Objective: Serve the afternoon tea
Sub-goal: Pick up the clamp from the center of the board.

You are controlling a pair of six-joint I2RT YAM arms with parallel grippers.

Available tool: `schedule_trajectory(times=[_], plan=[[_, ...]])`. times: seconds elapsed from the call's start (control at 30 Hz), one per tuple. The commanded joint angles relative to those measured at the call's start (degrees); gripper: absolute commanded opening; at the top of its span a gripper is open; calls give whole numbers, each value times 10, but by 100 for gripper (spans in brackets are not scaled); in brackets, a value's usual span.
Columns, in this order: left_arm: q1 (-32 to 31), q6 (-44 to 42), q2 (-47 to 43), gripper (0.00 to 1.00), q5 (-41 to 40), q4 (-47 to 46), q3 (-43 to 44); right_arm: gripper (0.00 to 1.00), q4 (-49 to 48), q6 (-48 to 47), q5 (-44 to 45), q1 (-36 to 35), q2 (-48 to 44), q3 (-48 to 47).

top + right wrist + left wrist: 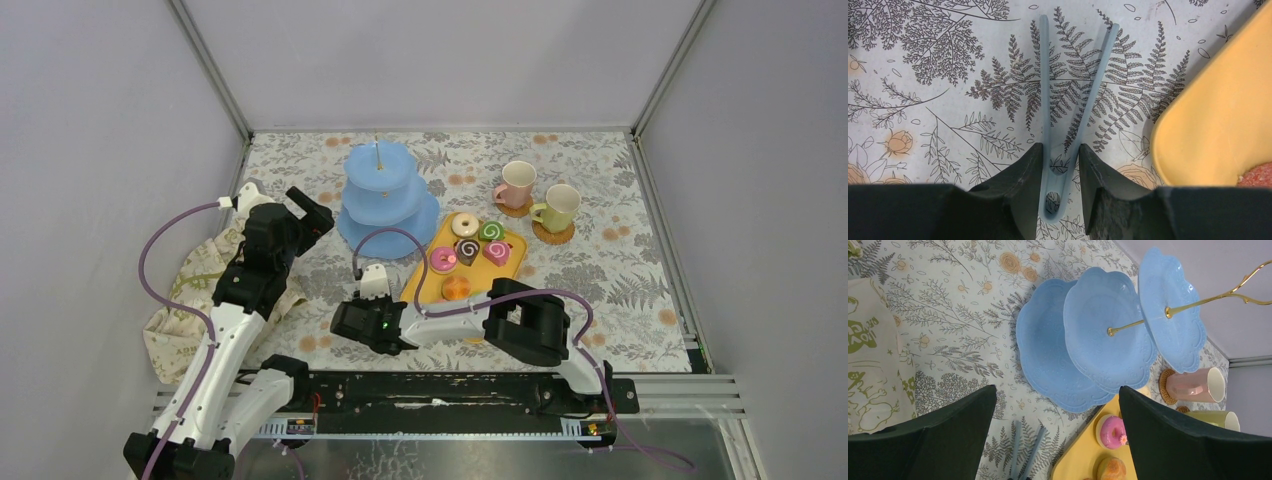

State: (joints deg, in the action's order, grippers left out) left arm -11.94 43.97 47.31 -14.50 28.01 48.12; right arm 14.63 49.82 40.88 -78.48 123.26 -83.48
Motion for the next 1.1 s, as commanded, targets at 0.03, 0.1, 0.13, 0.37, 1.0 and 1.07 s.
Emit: schedule_trajectory(times=[0.03,0.1,0.13,0.37,1.0,1.07], plan=[[4,-1,-1,100,-2,-30,0,36,29,12,-64,3,18,36],[3,-1,-1,100,-2,-30,0,36,25,4,-62,3,9,43],[3,-1,0,100,-2,-30,0,36,25,0,-62,2,5,45],[3,-4,4,100,-3,-32,-4,35,23,-24,-65,3,-31,68],[3,-31,15,100,105,-34,5,35,-52,-124,-109,2,-290,215],[3,-31,20,100,130,-34,5,36,-52,-134,-110,3,-328,223]])
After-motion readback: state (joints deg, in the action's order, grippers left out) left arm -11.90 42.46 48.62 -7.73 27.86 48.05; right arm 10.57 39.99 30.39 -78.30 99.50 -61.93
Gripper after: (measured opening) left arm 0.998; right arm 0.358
